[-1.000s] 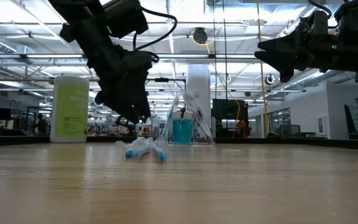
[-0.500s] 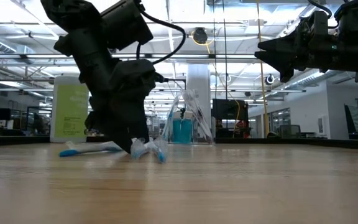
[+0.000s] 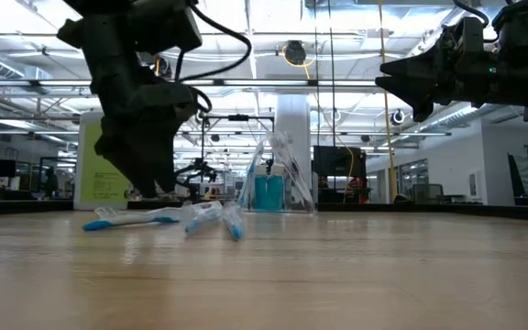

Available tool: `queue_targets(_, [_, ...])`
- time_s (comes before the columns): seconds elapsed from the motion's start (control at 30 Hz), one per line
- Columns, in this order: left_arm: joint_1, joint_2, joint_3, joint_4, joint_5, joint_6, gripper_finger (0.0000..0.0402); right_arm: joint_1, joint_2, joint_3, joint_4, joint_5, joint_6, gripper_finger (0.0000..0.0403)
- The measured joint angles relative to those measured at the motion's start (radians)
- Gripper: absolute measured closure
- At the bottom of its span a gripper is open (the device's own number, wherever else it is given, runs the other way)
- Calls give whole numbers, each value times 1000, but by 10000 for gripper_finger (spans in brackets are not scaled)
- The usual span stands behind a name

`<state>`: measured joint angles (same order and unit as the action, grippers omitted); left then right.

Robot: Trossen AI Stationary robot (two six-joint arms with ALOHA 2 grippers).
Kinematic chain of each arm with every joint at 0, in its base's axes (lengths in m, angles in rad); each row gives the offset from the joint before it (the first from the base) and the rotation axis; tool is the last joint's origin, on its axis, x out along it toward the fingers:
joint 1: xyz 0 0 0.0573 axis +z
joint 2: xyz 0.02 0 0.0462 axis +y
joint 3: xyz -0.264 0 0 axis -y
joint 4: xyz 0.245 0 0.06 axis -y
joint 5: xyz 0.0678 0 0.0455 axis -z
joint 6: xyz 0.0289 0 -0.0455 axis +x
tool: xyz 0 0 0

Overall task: Pick & Place toothbrushing station
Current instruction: Put the blue toothbrush into the transparent organizer

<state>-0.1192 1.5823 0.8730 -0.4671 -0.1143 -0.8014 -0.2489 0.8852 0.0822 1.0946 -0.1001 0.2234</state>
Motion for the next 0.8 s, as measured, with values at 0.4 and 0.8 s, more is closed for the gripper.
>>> queue_targets(0.4, [5,61,0,55,-201,3,144,0,0,0,-4,23,-8,261])
queue_targets(0.8, [51,177,4,105,-213,-6,144,0,0,0,-15,29,-11,261])
